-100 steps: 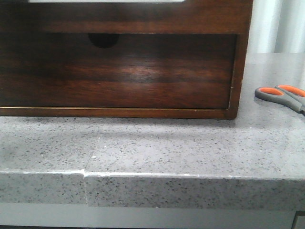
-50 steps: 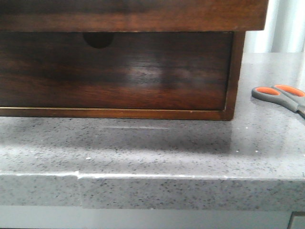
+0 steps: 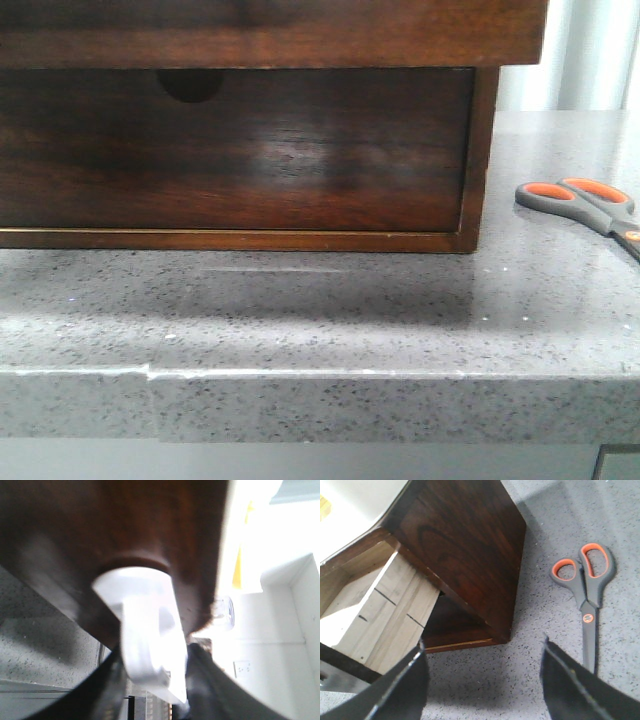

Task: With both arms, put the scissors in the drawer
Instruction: 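Pull the drawer open toward the robot with the left gripper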

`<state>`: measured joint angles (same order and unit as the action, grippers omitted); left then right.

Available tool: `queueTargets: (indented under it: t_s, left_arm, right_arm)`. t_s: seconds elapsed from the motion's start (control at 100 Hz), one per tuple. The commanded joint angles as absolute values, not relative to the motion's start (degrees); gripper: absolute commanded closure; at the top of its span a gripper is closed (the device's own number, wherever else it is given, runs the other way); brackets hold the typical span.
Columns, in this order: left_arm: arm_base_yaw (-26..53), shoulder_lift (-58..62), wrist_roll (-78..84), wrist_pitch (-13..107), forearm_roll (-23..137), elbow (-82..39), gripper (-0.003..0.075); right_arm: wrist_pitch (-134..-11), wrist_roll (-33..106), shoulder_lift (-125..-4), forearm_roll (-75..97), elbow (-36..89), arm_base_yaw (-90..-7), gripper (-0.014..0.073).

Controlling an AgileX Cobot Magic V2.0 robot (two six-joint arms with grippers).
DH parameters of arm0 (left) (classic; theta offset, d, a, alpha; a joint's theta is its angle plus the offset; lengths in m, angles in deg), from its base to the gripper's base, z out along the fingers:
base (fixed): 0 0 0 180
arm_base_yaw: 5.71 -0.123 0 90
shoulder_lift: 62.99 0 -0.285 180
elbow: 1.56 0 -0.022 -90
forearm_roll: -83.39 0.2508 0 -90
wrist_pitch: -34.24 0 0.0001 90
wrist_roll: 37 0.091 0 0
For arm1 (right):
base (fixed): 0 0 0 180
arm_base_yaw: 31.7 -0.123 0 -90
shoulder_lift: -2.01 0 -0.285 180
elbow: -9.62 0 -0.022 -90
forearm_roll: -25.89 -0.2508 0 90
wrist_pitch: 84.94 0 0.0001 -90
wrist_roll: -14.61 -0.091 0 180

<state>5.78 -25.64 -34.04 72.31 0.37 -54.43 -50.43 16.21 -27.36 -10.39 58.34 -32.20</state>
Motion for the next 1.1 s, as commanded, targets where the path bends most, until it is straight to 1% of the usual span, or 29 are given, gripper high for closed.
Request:
queueTargets:
  t_s: [0.0, 0.05, 0.13, 0.25, 0.39, 0.43, 0.48, 0.51, 0.53, 0.58, 0.6, 0.63, 0.64, 0.76, 0.92, 1.09]
  left_arm:
    - [6.2, -26.1, -32.8, 72.4, -1.2, -51.5, 0.0246]
    - [6.2, -26.1, -32.5, 71.0, 0.8, -51.5, 0.0201]
    - [6.2, -26.2, -31.0, 68.5, 4.4, -50.8, 0.0200]
    - [6.2, -26.6, -29.4, 65.6, 12.8, -47.8, 0.0237]
    - [6.2, -27.5, -29.4, 65.6, 24.6, -43.1, 0.0309]
    - [6.2, -27.6, -29.4, 66.7, 27.6, -41.6, 0.0350]
    - [6.2, -27.7, -29.4, 68.4, 30.9, -39.7, 0.0422]
    - [6.2, -27.9, -29.4, 69.4, 32.8, -38.7, 0.0489]
    - [6.2, -28.1, -29.4, 70.2, 34.2, -37.9, 0.0519]
    - [6.2, -28.5, -29.1, 71.9, 37.3, -36.2, 0.0639]
    - [6.2, -28.8, -28.5, 72.6, 38.5, -35.5, 0.0668]
    - [6.2, -29.2, -27.2, 73.4, 39.8, -34.6, 0.0734]
    - [6.2, -29.2, -26.9, 73.7, 40.0, -34.3, 0.0743]
    - [6.2, -30.5, -21.6, 75.1, 40.3, -31.8, 0.0740]
    - [6.2, -31.5, -16.6, 77.2, 40.4, -29.5, 0.0740]
    - [6.2, -31.6, 0.0, 82.5, 40.4, -29.0, 0.0740]
  right_arm:
    - [-53.6, 16.4, -28.3, -10.9, 56.5, -32.3, 0.0169]
    - [-53.6, 16.4, -28.3, -10.9, 56.5, -32.3, 0.0169]
    - [-53.5, 16.4, -28.3, -10.9, 56.5, -32.3, 0.0169]
    - [-53.4, 16.4, -28.3, -10.9, 56.5, -32.3, 0.0169]
    - [-53.5, 16.4, -28.3, -10.8, 56.5, -32.3, 0.0169]
    - [-54.0, 16.4, -28.3, -10.6, 56.5, -32.3, 0.0169]
    - [-54.7, 16.5, -28.3, -9.7, 56.3, -32.3, 0.0169]
    - [-54.8, 16.5, -28.3, -8.6, 55.9, -32.3, 0.0169]
    - [-54.8, 16.5, -28.3, -7.4, 55.5, -32.3, 0.0169]
    - [-53.8, 16.5, -29.3, -3.9, 54.0, -32.3, 0.0169]
    - [-53.1, 16.5, -29.7, -2.2, 53.2, -32.3, 0.0169]
    - [-51.8, 16.5, -31.0, 0.3, 51.9, -32.3, 0.0169]
    - [-50.8, 16.4, -31.6, 1.5, 50.8, -32.3, 0.0169]
    - [-44.6, 16.4, -38.2, 10.4, 44.4, -32.3, 0.0169]
    - [-37.5, 16.4, -49.7, 16.8, 36.5, -32.3, 0.0169]
    - [-38.6, 16.4, -60.9, 19.1, 34.6, -35.0, 0.0169]
